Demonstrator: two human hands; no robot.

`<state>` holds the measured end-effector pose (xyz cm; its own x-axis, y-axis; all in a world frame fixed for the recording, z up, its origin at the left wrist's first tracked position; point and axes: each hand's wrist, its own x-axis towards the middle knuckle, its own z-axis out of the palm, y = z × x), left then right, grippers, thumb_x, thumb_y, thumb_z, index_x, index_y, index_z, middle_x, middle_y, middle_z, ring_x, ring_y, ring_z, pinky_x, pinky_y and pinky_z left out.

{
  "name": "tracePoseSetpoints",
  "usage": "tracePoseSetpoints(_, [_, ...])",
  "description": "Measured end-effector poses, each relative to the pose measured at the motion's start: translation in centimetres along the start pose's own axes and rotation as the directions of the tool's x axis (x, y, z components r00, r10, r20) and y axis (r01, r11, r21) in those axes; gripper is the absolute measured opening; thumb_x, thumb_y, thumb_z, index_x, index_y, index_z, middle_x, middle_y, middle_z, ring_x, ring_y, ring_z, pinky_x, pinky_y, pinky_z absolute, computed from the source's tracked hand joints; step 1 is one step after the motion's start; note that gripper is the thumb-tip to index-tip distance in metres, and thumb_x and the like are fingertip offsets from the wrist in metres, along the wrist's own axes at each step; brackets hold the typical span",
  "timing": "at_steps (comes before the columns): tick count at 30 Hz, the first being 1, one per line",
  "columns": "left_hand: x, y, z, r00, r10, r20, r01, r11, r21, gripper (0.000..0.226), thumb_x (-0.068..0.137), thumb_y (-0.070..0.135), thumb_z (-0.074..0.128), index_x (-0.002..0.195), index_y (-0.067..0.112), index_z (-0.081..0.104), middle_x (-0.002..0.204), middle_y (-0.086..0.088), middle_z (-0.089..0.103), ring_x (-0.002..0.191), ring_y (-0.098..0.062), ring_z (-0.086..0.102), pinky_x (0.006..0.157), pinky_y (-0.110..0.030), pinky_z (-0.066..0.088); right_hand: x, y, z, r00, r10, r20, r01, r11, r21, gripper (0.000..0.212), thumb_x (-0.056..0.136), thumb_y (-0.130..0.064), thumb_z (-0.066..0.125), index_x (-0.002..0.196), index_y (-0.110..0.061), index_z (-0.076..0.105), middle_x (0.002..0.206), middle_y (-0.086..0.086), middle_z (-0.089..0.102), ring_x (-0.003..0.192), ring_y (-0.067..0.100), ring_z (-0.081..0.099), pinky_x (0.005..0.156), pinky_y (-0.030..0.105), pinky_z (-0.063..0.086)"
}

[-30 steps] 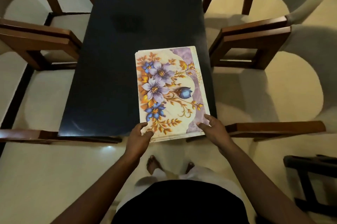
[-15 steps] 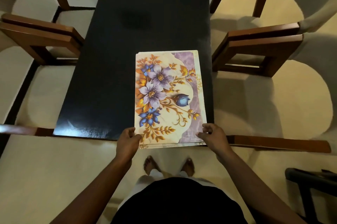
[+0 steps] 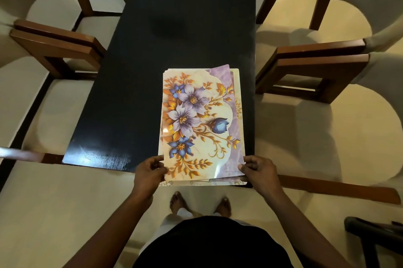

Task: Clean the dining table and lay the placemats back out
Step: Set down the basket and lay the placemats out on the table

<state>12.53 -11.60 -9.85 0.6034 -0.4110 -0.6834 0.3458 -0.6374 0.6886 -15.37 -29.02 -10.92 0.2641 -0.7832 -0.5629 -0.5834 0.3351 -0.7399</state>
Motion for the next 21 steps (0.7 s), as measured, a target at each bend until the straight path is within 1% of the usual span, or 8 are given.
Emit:
tracePoseSetpoints(2, [-0.2,0.3,-0.1,0.999,-0.004,0.041,0.006,0.999,-0.043,0.033,0.098,-0.005,0.065,0.122,0.017,0.067,0.11,-0.012,0.076,0.098,-0.026,0.078,0.076,-0.042,0.067,0.1,0.4,-0.4,1.0,-0.007,-0.019,0.009,0.995,0.098,0.022,0.092,-0.008,0.078,0.114,-0.006,0.077,0.102,0.009,0.08,0.082,0.021,0.079,0.076,0.046,0.067])
tracePoseSetpoints(4, [-0.4,0.8,-0.5,0.998,0.004,0.058,0.0,0.997,-0.072,0.035,0.098,-0.007,0.065,0.123,0.018,0.067,0.11,-0.011,0.078,0.1,-0.029,0.078,0.081,-0.048,0.066,0.4,0.7,-0.6,0.998,-0.02,-0.055,0.027,0.989,0.143,0.019,0.09,-0.007,0.08,0.109,-0.009,0.08,0.095,0.005,0.082,0.084,0.023,0.08,0.08,0.051,0.065])
tracePoseSetpoints(7, [0.2,2.0,-1.5,0.998,0.054,0.04,-0.05,0.996,-0.076,0.037,0.096,-0.011,0.063,0.12,0.016,0.069,0.104,-0.012,0.081,0.096,-0.032,0.08,0.08,-0.05,0.066,1.0,-0.3,-0.5,0.998,-0.019,-0.061,0.033,0.973,0.229,0.021,0.089,-0.007,0.081,0.109,-0.007,0.08,0.095,0.005,0.082,0.088,0.026,0.08,0.081,0.049,0.065])
tracePoseSetpoints(10, [1.2,4.1,-2.5,0.995,0.101,0.001,-0.1,0.992,-0.073,0.033,0.095,-0.011,0.065,0.111,0.017,0.072,0.094,-0.008,0.082,0.09,-0.029,0.081,0.068,-0.039,0.067,2.2,-2.6,0.3,0.999,-0.019,-0.04,0.033,0.931,0.362,0.022,0.089,0.003,0.078,0.111,0.004,0.076,0.098,0.014,0.08,0.085,0.035,0.079,0.072,0.043,0.066])
tracePoseSetpoints(12, [2.6,6.1,-3.6,0.992,0.124,-0.025,-0.126,0.989,-0.084,0.026,0.094,-0.009,0.067,0.108,0.013,0.072,0.089,-0.003,0.083,0.088,-0.02,0.081,0.067,-0.031,0.066,3.7,-4.9,1.4,0.999,-0.03,-0.026,0.038,0.913,0.406,0.024,0.089,0.004,0.077,0.112,0.008,0.074,0.099,0.017,0.08,0.084,0.037,0.078,0.072,0.043,0.067])
tracePoseSetpoints(14, [4.6,8.4,-4.8,0.99,0.138,-0.035,-0.142,0.982,-0.128,0.021,0.093,-0.008,0.069,0.108,0.006,0.073,0.089,-0.004,0.083,0.087,-0.018,0.081,0.071,-0.031,0.067,5.3,-7.7,2.5,0.999,-0.049,-0.01,0.048,0.899,0.435,0.02,0.089,0.005,0.076,0.109,0.007,0.074,0.094,0.015,0.08,0.081,0.034,0.079,0.067,0.036,0.066])
tracePoseSetpoints(17, [8.6,12.3,-6.7,0.989,0.145,-0.033,-0.149,0.974,-0.171,0.023,0.09,-0.006,0.073,0.112,0.001,0.073,0.098,-0.014,0.082,0.097,-0.029,0.08,0.08,-0.039,0.067,8.5,-12.3,4.4,0.998,-0.059,-0.015,0.059,0.878,0.475,0.015,0.089,0.008,0.074,0.102,0.0,0.074,0.087,0.008,0.08,0.071,0.024,0.078,0.06,0.029,0.064])
tracePoseSetpoints(21, [16.0,18.6,-9.8,0.985,0.171,-0.008,-0.17,0.971,-0.171,0.025,0.089,-0.002,0.076,0.113,0.003,0.075,0.104,-0.013,0.081,0.096,-0.027,0.079,0.066,-0.027,0.065,13.9,-18.6,8.3,0.998,-0.062,-0.023,0.065,0.856,0.513,0.013,0.09,0.007,0.073,0.102,0.002,0.076,0.101,0.022,0.078,0.081,0.032,0.078,0.066,0.033,0.065])
